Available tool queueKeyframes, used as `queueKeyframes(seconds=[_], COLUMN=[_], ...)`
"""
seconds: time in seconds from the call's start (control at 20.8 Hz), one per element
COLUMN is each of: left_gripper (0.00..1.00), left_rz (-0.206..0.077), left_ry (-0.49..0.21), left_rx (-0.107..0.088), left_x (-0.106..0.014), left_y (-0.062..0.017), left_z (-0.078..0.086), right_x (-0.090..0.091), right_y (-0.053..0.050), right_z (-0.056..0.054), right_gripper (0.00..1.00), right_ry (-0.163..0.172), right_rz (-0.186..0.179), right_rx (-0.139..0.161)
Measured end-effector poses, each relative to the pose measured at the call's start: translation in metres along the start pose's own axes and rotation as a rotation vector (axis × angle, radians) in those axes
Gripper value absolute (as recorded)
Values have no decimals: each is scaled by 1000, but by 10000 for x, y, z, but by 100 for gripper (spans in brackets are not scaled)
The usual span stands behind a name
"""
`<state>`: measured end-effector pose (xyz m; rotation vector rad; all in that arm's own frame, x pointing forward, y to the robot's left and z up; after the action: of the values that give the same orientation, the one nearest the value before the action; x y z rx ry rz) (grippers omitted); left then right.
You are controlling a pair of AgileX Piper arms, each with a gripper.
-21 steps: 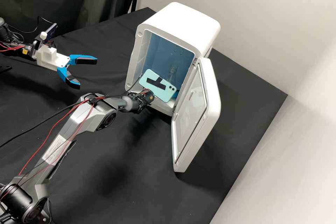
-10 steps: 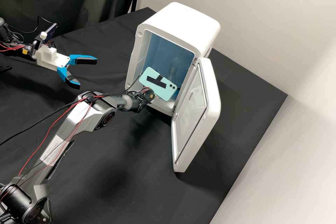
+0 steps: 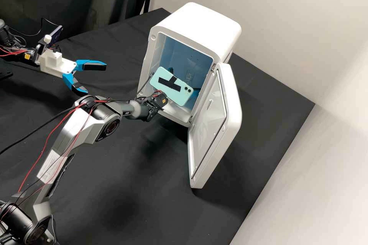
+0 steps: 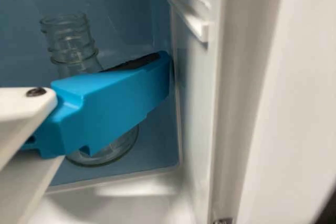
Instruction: Place the flask in the incubator
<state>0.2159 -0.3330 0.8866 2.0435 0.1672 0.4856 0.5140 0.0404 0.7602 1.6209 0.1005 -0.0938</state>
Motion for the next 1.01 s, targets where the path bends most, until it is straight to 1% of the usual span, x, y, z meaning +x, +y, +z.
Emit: queueKeyframes(seconds=[0.19,0.24,0.34,0.38,0.48,0.58,0.67,0.77,0.82,0.91,0.96,1.01], left_gripper=[100,100,100,100,100,100,100,100,100,100,100,100], left_rz=[0,0,0,0,0,0,0,0,0,0,0,0], left_ry=[0,0,0,0,0,0,0,0,0,0,0,0], left_rx=[0,0,0,0,0,0,0,0,0,0,0,0], left_x=[0,0,0,0,0,0,0,0,0,0,0,0], left_y=[0,0,0,0,0,0,0,0,0,0,0,0], left_z=[0,0,0,0,0,0,0,0,0,0,0,0], right_x=[-170,-211,-299,-337,-419,-493,-589,-694,-757,-878,-948,-1021], right_y=[34,31,30,27,-28,-84,-127,-141,-153,-150,-152,-152], right_z=[-39,-35,-33,-45,-60,-64,-51,-46,-29,-20,-19,-9], right_gripper=[100,100,100,100,100,100,100,100,100,100,100,100], right_ry=[9,6,2,5,12,12,8,10,7,16,28,30], right_rz=[7,4,1,1,-8,-20,-31,-37,-39,-26,-22,-14], right_rx=[6,13,14,14,13,23,43,51,61,89,93,100])
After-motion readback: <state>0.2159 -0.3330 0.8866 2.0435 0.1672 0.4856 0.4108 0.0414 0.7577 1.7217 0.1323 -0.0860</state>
